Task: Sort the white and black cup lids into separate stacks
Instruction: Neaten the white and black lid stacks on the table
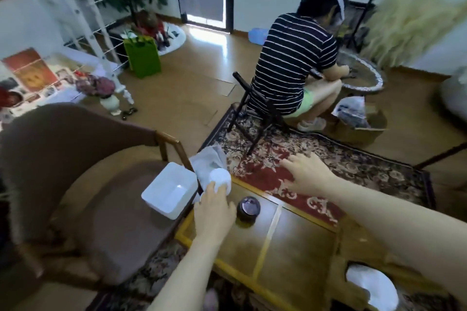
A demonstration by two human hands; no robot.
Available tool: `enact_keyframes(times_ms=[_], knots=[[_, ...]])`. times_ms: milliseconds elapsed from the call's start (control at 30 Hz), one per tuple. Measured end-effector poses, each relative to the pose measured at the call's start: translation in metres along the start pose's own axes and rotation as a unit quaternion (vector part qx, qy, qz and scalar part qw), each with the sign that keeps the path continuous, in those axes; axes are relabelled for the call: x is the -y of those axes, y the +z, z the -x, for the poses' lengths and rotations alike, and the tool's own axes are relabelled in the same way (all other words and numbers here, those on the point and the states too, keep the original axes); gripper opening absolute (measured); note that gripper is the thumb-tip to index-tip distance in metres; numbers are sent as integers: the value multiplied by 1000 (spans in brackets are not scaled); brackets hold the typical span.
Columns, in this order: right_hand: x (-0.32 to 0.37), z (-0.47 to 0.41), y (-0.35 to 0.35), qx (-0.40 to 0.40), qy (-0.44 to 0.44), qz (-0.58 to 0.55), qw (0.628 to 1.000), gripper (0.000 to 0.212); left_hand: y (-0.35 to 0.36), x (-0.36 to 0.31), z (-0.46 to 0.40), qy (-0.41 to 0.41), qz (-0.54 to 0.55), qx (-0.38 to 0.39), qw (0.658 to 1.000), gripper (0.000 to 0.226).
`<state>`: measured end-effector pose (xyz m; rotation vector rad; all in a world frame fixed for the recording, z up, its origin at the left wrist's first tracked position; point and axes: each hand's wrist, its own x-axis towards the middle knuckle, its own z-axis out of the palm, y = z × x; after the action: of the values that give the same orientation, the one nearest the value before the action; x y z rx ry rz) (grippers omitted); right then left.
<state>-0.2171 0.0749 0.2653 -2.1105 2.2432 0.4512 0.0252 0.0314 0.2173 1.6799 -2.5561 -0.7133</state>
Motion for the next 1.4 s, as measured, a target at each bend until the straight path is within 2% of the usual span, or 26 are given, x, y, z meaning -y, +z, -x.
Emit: enact_keyframes(times_ms=[233,433,567,667,767,800,867,1133,1233,1333,1400], knots=[[44,-79,74,59,4,-113,992,69,39,88,-53,-57,76,22,995,56],[61,-126,118,83,16,-188,979,68,80,128,-92,-123,236,58,962,64],[81,-151,144,75,33,-273,959,51,103,135,-113,-187,378,73,904,63],[98,-160,164,105,42,-319,941,39,123,140,-125,-248,454,99,850,68],[115,-168,177,156,10,-352,923,58,140,148,-134,-286,500,97,812,75],[119,-171,181,166,-3,-366,916,60,144,150,-137,-292,508,94,805,77],[128,-180,185,193,7,-401,896,48,151,155,-143,-291,520,91,798,80],[147,-203,204,346,29,-481,805,45,168,167,-162,-299,539,134,776,89],[152,-203,209,368,42,-525,766,48,169,167,-166,-304,545,155,766,77],[151,-203,210,388,59,-560,730,35,170,166,-167,-301,544,169,765,60],[147,-203,209,387,72,-570,721,27,172,164,-166,-301,539,173,767,53]])
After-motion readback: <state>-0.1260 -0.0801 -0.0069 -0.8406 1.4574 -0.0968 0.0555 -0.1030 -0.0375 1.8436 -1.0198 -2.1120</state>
